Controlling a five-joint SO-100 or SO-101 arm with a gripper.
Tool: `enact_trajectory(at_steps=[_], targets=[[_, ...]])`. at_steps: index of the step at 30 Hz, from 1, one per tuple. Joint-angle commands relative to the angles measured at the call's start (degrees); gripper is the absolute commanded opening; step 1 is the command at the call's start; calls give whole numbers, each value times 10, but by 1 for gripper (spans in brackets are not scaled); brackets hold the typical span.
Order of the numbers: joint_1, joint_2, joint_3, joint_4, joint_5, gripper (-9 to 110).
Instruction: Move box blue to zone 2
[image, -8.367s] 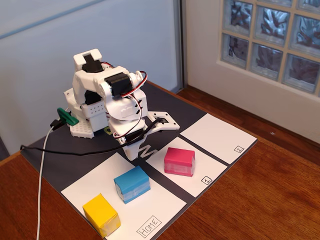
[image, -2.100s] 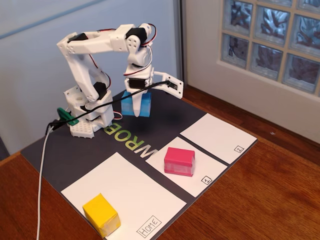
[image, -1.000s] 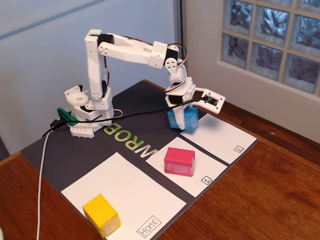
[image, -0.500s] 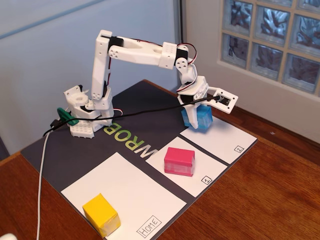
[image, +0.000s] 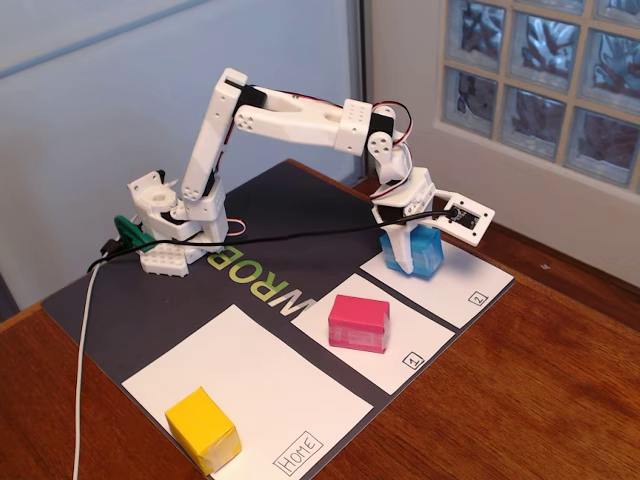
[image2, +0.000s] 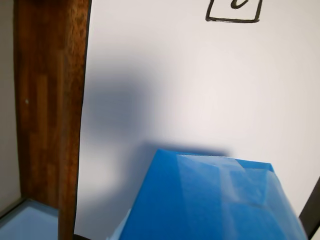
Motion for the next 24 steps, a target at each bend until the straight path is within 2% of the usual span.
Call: enact_trajectory(at_steps=[1,8,14,24], targets=[[9,-1,-39,0,-11,0],[11,-12,-41,1,-35,1],[11,-16,-44,1,-61,13],[12,-12,-47,13,-89,24]])
